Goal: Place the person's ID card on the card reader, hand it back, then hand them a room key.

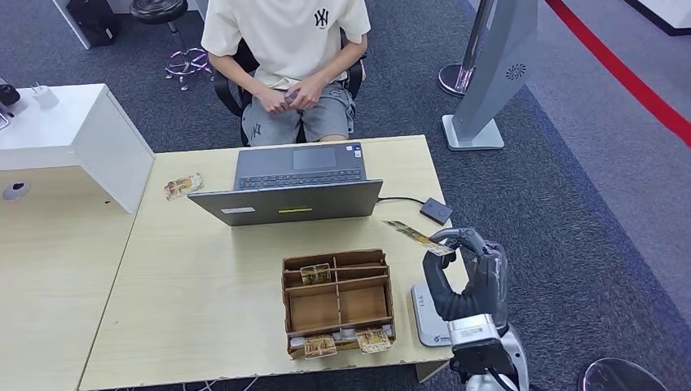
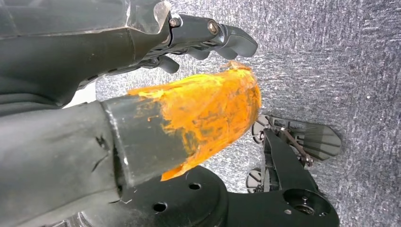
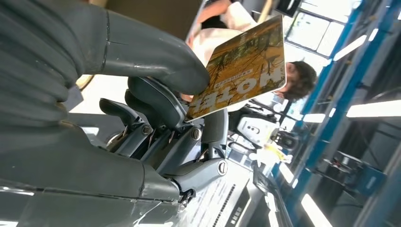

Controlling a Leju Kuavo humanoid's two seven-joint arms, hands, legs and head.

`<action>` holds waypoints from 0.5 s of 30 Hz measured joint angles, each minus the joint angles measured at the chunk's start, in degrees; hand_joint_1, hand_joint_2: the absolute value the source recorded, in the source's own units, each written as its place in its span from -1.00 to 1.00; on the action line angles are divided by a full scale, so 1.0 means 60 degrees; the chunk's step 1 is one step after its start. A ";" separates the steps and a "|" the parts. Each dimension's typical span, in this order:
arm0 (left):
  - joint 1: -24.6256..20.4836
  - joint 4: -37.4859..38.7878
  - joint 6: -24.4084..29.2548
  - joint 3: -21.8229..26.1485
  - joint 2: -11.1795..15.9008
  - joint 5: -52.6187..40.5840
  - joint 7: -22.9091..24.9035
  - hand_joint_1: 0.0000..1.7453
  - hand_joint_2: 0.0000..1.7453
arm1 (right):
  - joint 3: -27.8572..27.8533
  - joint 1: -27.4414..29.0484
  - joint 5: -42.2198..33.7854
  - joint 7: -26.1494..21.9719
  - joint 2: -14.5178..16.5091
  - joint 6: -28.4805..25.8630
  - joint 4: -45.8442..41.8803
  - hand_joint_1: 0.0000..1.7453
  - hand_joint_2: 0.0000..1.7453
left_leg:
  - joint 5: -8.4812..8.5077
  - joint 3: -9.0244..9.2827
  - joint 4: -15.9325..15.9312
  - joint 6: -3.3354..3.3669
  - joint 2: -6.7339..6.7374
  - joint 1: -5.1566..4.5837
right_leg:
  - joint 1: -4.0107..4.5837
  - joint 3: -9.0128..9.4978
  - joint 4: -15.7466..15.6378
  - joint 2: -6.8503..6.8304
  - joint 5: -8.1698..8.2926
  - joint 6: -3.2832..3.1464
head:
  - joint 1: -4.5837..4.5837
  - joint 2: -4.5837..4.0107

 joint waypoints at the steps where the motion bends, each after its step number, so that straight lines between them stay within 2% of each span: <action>1: 0.0000 0.0000 0.0006 0.0016 -0.0001 0.0000 -0.0004 -1.00 -1.00 | -0.0016 0.0024 -0.0073 -0.0055 -0.0001 0.0041 -0.0115 1.00 1.00 | 0.0000 0.0000 0.0000 0.0000 0.0000 0.0000 | 0.0000 0.0000 0.0000 0.0000 0.0000 0.0000 | 0.0000 0.0001; 15: 0.0000 0.0000 0.0011 0.0141 0.0001 -0.0004 -0.0001 -1.00 -1.00 | -0.0164 0.0013 -0.0143 -0.0314 -0.0001 0.0349 -0.0567 1.00 1.00 | 0.0001 -0.0001 0.0000 -0.0001 0.0000 0.0000 | 0.0000 0.0002 0.0000 0.0000 0.0001 -0.0001 | 0.0000 0.0000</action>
